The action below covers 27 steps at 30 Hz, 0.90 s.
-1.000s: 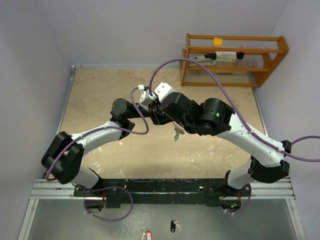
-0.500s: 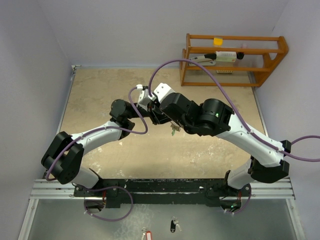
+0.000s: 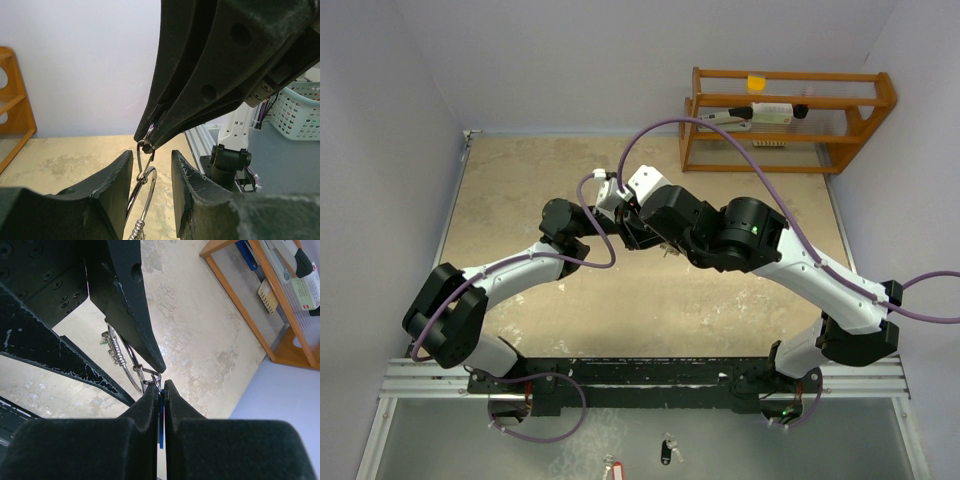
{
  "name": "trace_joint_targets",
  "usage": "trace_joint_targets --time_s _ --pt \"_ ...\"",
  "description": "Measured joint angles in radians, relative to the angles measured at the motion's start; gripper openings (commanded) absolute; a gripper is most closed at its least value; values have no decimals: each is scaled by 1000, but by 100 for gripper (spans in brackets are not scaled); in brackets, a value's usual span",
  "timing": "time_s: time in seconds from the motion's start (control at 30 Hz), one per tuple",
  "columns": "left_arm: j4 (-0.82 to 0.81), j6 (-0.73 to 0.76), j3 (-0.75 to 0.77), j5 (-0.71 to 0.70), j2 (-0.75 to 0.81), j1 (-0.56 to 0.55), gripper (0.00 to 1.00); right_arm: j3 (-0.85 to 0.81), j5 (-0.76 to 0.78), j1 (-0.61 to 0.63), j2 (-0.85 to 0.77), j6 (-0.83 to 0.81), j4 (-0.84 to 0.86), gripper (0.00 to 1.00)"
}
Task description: Remove the keys from the keyring
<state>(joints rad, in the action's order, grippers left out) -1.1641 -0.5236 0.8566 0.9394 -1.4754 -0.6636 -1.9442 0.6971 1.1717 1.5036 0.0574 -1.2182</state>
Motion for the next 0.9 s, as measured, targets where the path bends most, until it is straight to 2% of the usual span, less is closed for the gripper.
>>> trace_joint_targets --time_s 0.67,0.9 --pt "2 1 0 -5 -2 -1 31 2 1 6 -21 0 12 0" --pt "2 0 0 -5 -4 -1 27 6 0 6 -21 0 16 0"
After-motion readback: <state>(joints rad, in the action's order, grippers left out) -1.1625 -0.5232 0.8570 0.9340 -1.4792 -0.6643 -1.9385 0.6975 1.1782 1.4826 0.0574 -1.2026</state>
